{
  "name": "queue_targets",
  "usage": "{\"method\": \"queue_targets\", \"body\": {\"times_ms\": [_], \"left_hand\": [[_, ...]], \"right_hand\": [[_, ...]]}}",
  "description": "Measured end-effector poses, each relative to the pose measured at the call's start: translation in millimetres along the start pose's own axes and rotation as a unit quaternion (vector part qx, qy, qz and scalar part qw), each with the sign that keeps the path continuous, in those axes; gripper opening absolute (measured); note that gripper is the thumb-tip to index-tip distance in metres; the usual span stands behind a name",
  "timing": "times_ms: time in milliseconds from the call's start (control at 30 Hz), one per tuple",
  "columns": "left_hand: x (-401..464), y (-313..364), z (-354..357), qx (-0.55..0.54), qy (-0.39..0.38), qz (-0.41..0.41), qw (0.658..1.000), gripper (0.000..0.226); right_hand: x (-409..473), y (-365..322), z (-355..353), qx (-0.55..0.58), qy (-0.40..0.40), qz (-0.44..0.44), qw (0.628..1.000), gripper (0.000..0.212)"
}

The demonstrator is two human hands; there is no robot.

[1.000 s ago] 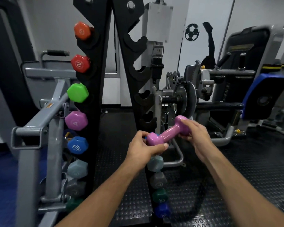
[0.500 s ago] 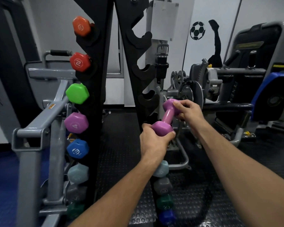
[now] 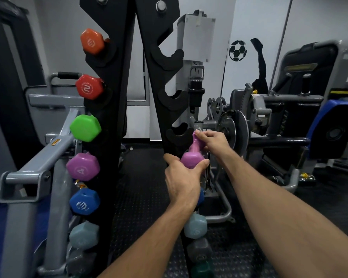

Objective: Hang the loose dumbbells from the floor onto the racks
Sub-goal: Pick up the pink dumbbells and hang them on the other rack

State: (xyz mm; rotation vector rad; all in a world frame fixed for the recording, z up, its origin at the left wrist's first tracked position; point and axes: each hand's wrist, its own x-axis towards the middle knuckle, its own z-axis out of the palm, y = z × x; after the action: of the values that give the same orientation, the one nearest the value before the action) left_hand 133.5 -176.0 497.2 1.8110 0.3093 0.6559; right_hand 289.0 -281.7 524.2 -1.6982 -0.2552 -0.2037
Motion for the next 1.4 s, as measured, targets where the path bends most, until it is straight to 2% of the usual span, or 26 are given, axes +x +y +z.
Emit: {"method": "queue_targets", "body": {"times_ms": [167,400,700,833,933,1000,1067,1100,1167,1267,1333,1400], "left_hand": [[8,-2,-1,0.002,0.004,0.009,1.000,0.072],[19,0,-5,0.062,0.002,0.048,0.997,0.082],[21,-3,-3,0.081,-0.023,0.068,0.994,0.073],[20,-8,-15,0.117,-0.034,0.095,0.988,0.056],[27,-12,-34,0.164,0.011,0.105,0.981,0.044],[38,-16,-44,0.156,0.046,0.104,0.981,0.040],[50,-19,-48,0.119,0.028,0.109,0.986,0.045],[56,-20,-49,0.099,-0.002,0.115,0.988,0.051],[66,-20,-48,0.066,-0.067,0.122,0.988,0.063],[78,-17,-47,0.048,-0.115,0.113,0.986,0.079],[79,-14,-46,0.051,-0.129,0.108,0.985,0.085],[78,-13,-45,0.053,-0.132,0.104,0.984,0.086]], "right_hand": [[8,9,8,-0.021,-0.015,-0.001,1.000,0.028],[12,13,19,0.045,-0.042,0.056,0.997,0.024],[19,11,29,0.049,-0.063,0.120,0.990,0.019],[3,1,28,0.019,-0.063,0.127,0.990,0.019],[-28,-6,26,0.025,-0.018,0.088,0.996,0.029],[-57,-6,24,-0.006,0.065,0.036,0.997,0.026],[-93,-4,25,-0.069,0.128,-0.049,0.988,0.023],[-110,-1,28,-0.110,0.134,-0.095,0.980,0.027],[-139,3,33,-0.214,0.118,-0.156,0.957,0.052],[-153,7,41,-0.331,0.097,-0.156,0.925,0.092],[-152,2,46,-0.366,0.108,-0.154,0.911,0.099],[-150,-4,53,-0.396,0.126,-0.151,0.897,0.097]]}}
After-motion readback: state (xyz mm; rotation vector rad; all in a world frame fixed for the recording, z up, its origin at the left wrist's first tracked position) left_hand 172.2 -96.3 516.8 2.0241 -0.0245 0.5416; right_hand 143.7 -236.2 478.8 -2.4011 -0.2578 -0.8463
